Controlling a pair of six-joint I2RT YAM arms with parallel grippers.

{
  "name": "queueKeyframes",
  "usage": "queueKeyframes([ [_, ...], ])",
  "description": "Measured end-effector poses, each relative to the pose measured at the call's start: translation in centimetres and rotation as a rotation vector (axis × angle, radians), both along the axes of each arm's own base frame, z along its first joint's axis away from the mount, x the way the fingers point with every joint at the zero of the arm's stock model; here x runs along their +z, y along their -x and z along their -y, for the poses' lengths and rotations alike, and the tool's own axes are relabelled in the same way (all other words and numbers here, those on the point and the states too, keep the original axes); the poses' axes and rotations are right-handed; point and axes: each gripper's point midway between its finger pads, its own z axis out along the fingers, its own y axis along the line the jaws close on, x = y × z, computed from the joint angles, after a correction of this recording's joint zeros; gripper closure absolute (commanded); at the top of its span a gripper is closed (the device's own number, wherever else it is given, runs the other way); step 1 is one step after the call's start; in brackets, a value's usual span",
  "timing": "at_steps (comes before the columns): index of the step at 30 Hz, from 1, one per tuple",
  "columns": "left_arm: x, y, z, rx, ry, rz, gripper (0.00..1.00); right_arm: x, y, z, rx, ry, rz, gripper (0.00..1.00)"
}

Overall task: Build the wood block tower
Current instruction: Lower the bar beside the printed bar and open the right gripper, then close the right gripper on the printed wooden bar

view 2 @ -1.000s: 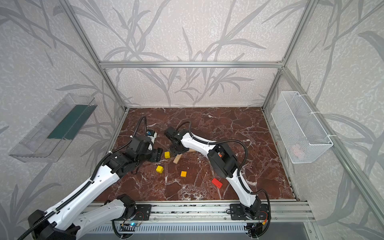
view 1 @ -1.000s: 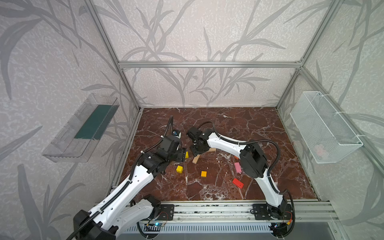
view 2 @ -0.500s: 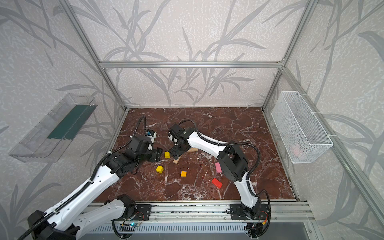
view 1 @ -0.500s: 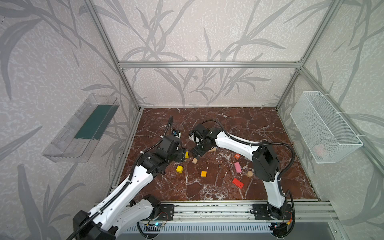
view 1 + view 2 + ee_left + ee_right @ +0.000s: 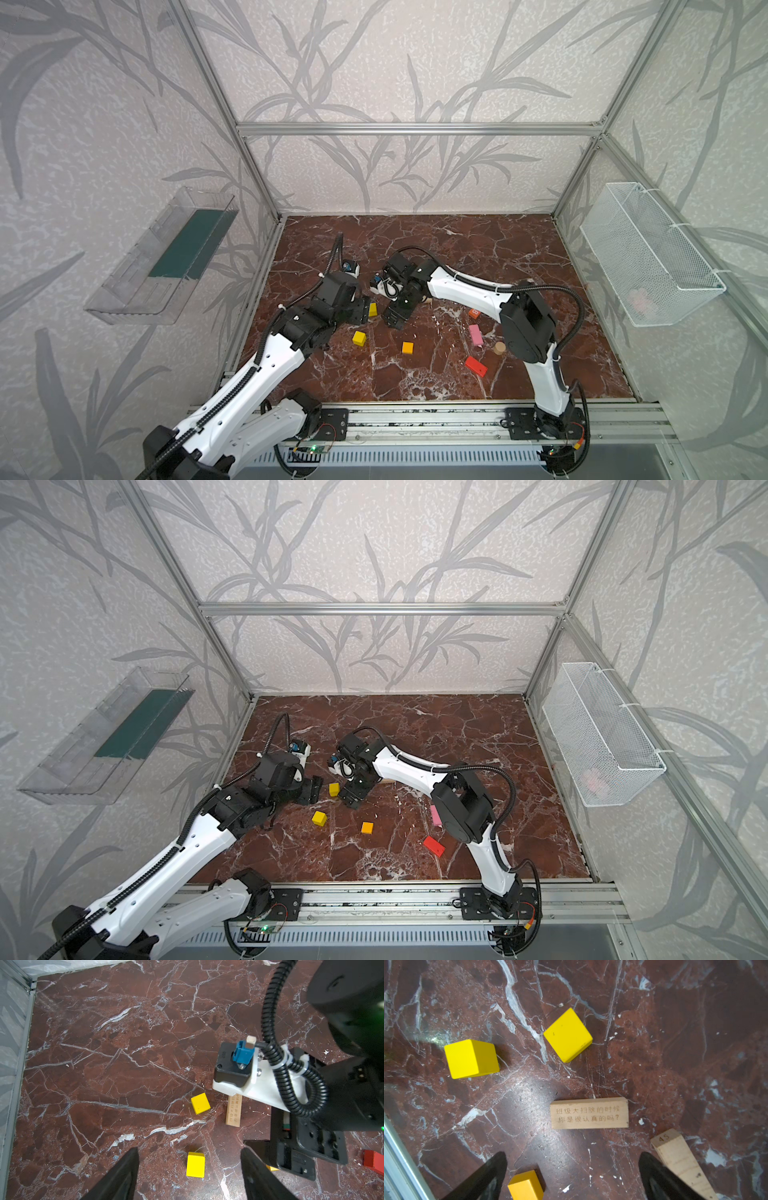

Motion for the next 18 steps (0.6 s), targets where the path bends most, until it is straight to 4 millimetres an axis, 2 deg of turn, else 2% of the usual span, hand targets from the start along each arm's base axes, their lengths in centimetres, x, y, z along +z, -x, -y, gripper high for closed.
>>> queueKeyframes([
  [8, 0.3, 0.1, -0.3, 0.008, 0.002, 0.016, 0.25, -1.6, -0.7, -0.6, 0.015, 0.033, 0.022, 0.01],
  [18, 0.7, 0.2, -0.4, 0.011, 0.007, 0.031, 0.25, -2.6, -2.0, -0.6, -0.004, 0.071, 0.068, 0.01],
])
